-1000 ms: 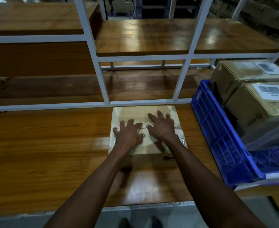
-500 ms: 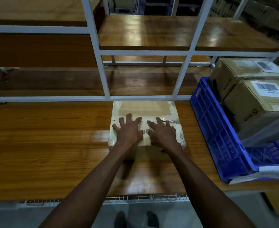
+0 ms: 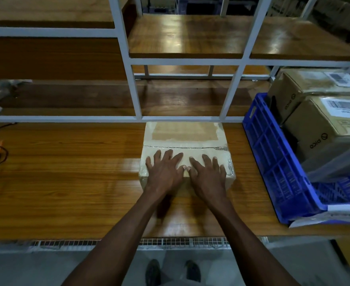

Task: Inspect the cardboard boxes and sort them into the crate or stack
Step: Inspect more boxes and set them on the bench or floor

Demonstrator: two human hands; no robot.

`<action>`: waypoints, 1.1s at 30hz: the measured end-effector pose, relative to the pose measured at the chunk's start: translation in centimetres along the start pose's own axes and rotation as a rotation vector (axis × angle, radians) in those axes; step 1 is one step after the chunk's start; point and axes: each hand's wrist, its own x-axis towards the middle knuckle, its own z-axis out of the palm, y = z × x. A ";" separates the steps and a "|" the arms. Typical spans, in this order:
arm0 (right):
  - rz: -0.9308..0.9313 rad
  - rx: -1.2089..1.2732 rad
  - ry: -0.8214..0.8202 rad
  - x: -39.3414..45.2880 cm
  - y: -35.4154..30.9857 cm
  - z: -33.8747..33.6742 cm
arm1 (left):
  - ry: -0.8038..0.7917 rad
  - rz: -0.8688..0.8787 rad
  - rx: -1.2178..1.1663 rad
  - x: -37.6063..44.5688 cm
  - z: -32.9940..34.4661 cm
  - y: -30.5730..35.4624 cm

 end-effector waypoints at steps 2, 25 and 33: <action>0.000 0.004 0.008 0.0 0.2 0.1 | 0.051 0.033 -0.040 -0.6 0.5 -0.3; -0.015 0.422 0.287 -2.4 6.2 1.2 | 0.410 -0.056 -0.490 -4.9 4.1 -5.3; -0.078 0.386 0.474 -1.3 4.0 -5.0 | 0.628 -0.035 -0.420 -4.8 -1.7 -3.0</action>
